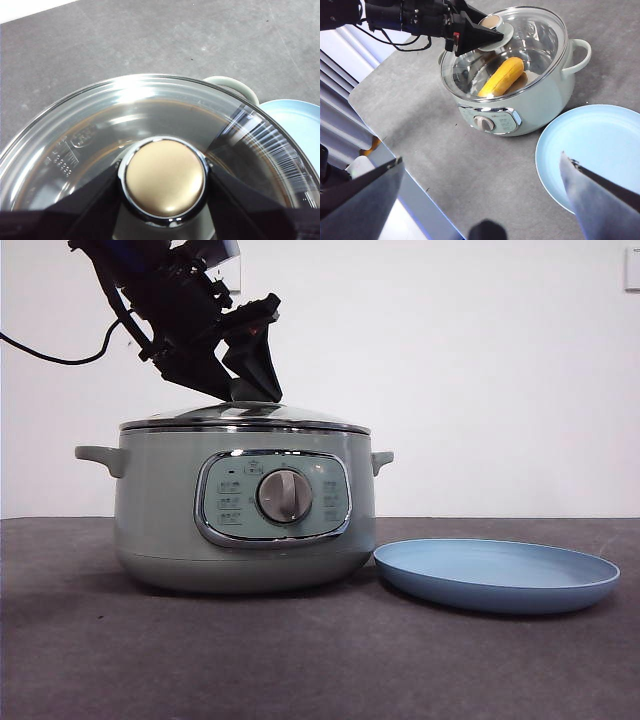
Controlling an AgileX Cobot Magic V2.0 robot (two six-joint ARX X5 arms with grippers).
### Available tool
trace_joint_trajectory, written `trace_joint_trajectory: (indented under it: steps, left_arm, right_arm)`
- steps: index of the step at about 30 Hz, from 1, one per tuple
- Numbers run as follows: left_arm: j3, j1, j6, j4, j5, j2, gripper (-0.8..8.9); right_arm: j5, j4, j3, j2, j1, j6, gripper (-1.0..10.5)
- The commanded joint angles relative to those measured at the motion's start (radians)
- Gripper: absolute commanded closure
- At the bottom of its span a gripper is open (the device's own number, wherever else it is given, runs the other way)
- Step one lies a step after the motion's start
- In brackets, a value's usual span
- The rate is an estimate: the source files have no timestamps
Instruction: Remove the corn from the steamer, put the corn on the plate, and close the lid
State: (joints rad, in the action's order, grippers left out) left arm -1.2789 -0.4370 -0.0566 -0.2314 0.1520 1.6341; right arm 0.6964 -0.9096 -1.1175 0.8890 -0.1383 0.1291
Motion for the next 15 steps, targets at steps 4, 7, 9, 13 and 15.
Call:
trace_joint_trajectory:
  steps: [4,7,9,13,15]
  left_arm:
    - [0.0,-0.002,0.006,0.018,0.028,-0.082,8.22]
    - [0.0,-0.002,0.006,0.019,0.037,-0.137,8.22]
    - [0.0,-0.002,0.006,0.012,0.037,-0.178,8.22]
    - [0.0,-0.002,0.006,-0.04,0.037,-0.282,8.22]
    - [0.0,-0.002,0.006,-0.085,0.037,-0.341,8.22]
  right_arm:
    - [-0.052,0.004,-0.002,0.002,-0.002,-0.002,3.2]
    - [-0.072,0.011,-0.002,0.009,-0.002,-0.009,3.2]
    - [-0.074,0.022,-0.002,0.019,-0.002,-0.01,3.2]
    - [-0.074,0.086,-0.002,0.043,-0.005,-0.069,3.2]
    - [-0.074,0.137,-0.002,0.061,-0.021,-0.11,3.2]
